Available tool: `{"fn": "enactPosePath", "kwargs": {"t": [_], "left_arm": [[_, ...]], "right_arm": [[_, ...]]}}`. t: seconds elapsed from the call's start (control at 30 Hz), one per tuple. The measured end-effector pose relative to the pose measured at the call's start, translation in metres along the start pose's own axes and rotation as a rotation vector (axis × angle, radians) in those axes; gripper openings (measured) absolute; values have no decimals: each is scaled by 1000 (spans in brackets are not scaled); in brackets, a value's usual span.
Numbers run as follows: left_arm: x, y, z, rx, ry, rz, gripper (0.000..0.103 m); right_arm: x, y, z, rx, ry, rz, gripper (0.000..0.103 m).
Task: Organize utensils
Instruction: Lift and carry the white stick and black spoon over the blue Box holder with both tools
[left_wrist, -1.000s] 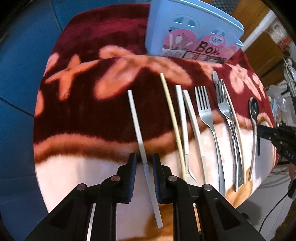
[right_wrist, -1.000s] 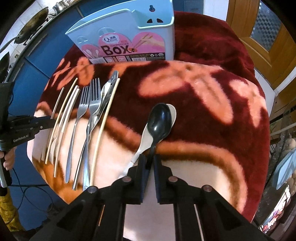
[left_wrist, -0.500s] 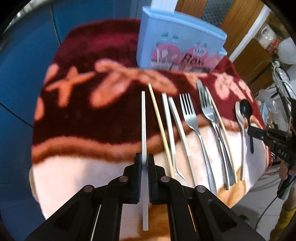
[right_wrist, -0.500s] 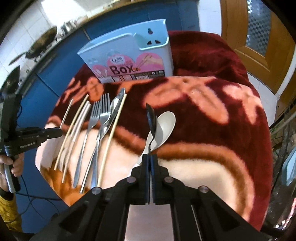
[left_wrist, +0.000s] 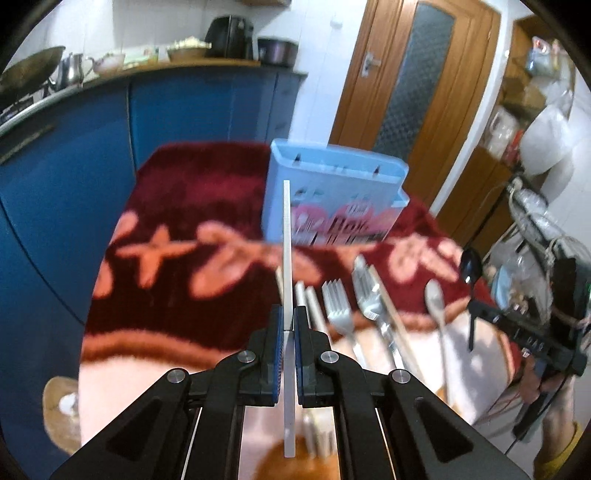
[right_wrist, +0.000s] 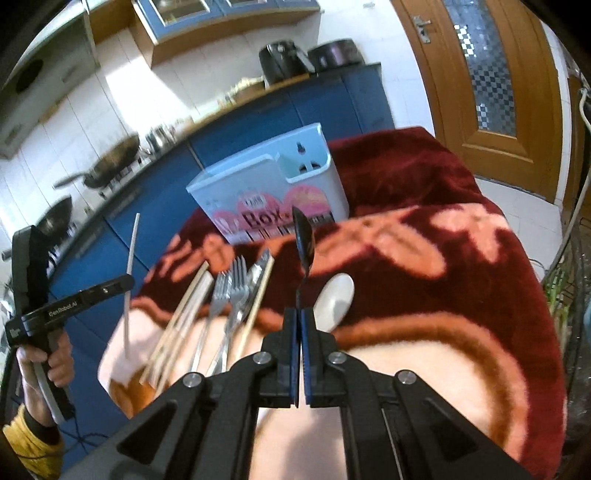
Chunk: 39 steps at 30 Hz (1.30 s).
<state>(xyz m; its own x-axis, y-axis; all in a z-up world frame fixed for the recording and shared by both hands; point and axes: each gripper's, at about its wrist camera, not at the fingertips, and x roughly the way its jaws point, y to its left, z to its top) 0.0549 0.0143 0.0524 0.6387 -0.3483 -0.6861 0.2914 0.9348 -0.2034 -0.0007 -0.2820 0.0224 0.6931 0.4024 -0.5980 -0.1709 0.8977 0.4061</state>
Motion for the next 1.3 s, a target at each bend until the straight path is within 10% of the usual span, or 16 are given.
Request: {"fn": "enactPosePath", "kwargs": {"t": [0.43, 1.3], "left_arm": [[6, -16, 53, -38, -185, -76, 5], [53, -28, 134, 42, -579, 97, 5]], "right_arm": [[-2, 11, 40, -25, -187, 98, 4], [64, 16, 135, -159, -371, 97, 4]]}}
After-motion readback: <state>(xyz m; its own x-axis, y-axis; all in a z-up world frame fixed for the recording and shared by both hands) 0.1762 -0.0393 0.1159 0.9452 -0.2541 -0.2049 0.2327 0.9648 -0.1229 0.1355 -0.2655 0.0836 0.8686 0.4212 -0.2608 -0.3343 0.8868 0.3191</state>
